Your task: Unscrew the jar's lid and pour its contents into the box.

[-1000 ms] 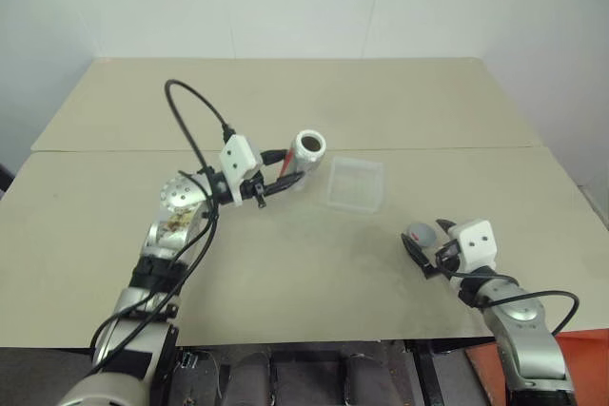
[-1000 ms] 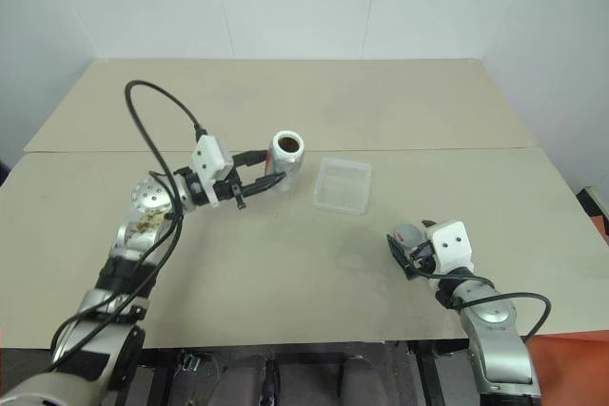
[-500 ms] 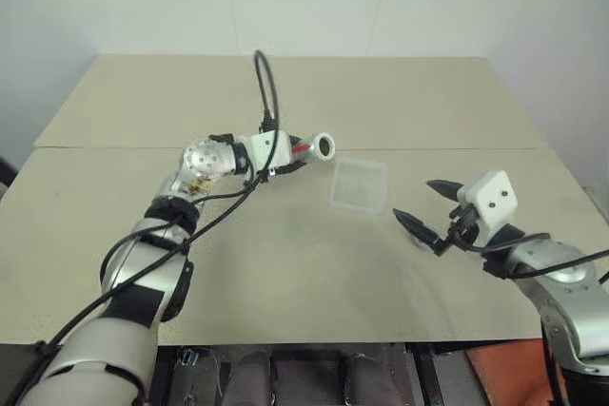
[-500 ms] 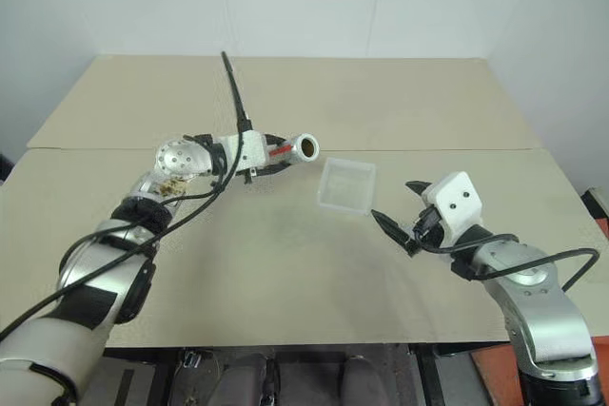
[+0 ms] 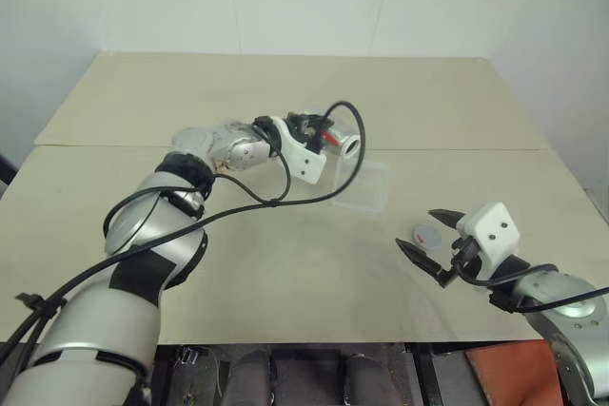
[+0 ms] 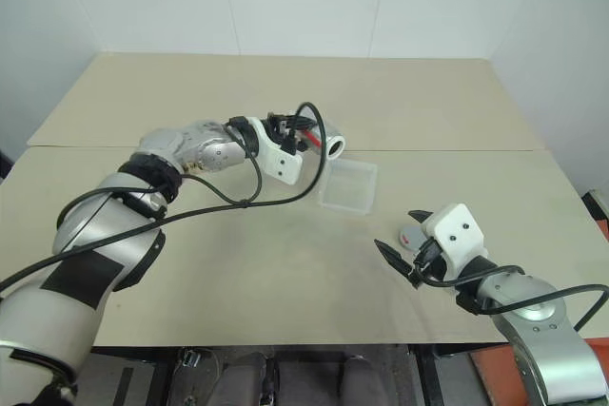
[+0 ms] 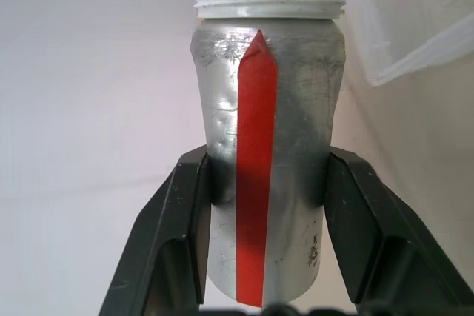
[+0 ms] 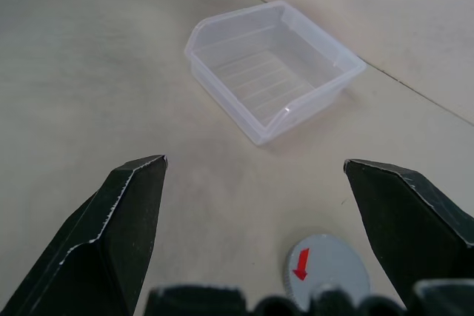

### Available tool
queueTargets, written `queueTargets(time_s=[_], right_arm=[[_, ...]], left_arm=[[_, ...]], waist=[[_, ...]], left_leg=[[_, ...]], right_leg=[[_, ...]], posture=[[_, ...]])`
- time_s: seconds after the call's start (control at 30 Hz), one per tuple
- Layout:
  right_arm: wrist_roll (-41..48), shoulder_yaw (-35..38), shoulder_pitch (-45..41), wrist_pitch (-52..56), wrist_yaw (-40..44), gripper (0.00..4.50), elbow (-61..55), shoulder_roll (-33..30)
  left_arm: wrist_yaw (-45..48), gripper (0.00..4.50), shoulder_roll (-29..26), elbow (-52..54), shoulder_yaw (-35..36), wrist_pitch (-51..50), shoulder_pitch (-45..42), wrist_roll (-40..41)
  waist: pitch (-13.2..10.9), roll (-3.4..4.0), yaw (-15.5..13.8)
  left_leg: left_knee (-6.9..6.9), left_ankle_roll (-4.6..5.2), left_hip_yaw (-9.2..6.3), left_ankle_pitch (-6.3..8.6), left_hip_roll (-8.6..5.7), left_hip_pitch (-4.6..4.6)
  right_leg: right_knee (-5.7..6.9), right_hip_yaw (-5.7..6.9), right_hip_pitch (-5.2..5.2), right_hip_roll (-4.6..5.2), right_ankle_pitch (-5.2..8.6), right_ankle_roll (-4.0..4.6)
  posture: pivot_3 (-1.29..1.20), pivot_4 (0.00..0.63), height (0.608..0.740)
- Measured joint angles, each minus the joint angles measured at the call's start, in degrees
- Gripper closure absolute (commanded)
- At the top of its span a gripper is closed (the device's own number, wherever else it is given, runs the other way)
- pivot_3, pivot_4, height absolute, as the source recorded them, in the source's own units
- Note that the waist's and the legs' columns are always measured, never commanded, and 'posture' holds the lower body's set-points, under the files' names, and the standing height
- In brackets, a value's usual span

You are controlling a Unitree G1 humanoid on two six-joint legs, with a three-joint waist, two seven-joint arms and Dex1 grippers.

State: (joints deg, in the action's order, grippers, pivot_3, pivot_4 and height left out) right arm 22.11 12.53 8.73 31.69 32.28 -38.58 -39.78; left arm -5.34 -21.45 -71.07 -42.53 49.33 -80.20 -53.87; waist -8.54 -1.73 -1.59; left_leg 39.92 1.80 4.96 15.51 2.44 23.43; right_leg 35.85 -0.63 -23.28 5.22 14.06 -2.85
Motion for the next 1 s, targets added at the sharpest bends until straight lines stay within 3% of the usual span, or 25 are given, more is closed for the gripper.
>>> queueTargets(time_s=[0.1,0.23,0.4,0.53,0.7,0.77,0.9,1.0], right_arm=[[-0.31,0.05,0.39,0.0,-0.12,0.02,-0.39,0.0],[-0.55,0.08,0.38,0.0,-0.6,0.02,-0.45,0.06],[-0.36,0.15,0.66,0.08,-0.78,0.02,-1.88,0.08],[0.6,1.6,0.98,0.48,-0.91,0.02,-2.23,0.27],[0.52,1.54,1.07,0.86,-1.42,0.02,-2.23,0.67],[0.4,1.41,1.07,0.86,-1.45,0.02,-2.23,0.67],[0.06,1.37,0.94,0.86,-1.44,0.02,-2.18,0.67],[-0.07,1.38,0.34,0.86,-1.43,0.02,-1.87,0.68]], left_arm=[[-18.93,2.61,1.9,-1.0,-13.17,-5.16,-3.96,-14.92],[-35.46,2.61,5.34,-4.33,-23.06,-11.52,-4.83,-25.22],[-43.94,2.61,7.03,-6.62,-27.57,-15.29,-6.95,-29.58],[-45.75,2.61,7.11,-7.44,-27.6,-15.9,-7.85,-29.42],[-45.92,2.61,7.04,-7.59,-26.9,-16.74,-7.82,-28.73],[-41.3,2.61,6.99,-7.99,-22.97,-14.77,-7.19,-24.4],[-25.32,2.61,6.27,-8.78,-9.62,-9.38,-3.69,-10.3],[-5.17,2.61,6.66,-8.92,6.88,-8.09,1.73,7.46]], waist=[[-0.06,-0.11,-0.26],[-0.12,-0.2,-0.4],[-0.12,-0.2,-0.62],[-0.12,-0.2,-0.68],[-0.12,-0.2,-0.67],[-0.12,-0.2,-0.66],[-0.11,-0.19,-0.57],[-0.09,-0.16,-0.42]], left_leg=[[-0.01,0.01,0.0,0.01,-0.06,-0.01],[0.0,-0.01,0.02,0.0,-0.05,0.11],[0.24,-0.09,0.05,-0.07,-0.05,0.81],[0.31,-0.25,0.09,-0.16,-0.06,0.82],[0.32,-0.11,0.09,-0.08,-0.06,0.82],[0.35,-0.27,0.11,-0.17,-0.04,0.82],[0.39,-0.36,0.14,-0.23,-0.02,0.81],[0.48,-0.43,0.18,-0.28,0.04,0.78]], right_leg=[[0.0,-0.03,0.0,0.04,0.02,-0.05],[0.08,-0.04,-0.17,0.04,0.02,-0.05],[0.31,-0.07,-0.93,0.05,0.01,-0.05],[0.28,-0.06,-0.89,0.07,0.01,-0.05],[0.31,-0.06,-0.9,0.07,0.01,-0.05],[0.31,-0.05,-0.9,0.06,0.01,-0.05],[0.37,-0.05,-0.91,0.06,0.01,-0.05],[0.43,-0.02,-0.89,0.04,0.01,-0.04]], posture=[[0.0,0.15,0.74],[0.0,0.15,0.74],[0.0,0.15,0.74],[0.0,0.15,0.74],[0.0,0.15,0.74],[0.0,0.15,0.74],[0.0,0.15,0.74],[0.0,0.15,0.74]])
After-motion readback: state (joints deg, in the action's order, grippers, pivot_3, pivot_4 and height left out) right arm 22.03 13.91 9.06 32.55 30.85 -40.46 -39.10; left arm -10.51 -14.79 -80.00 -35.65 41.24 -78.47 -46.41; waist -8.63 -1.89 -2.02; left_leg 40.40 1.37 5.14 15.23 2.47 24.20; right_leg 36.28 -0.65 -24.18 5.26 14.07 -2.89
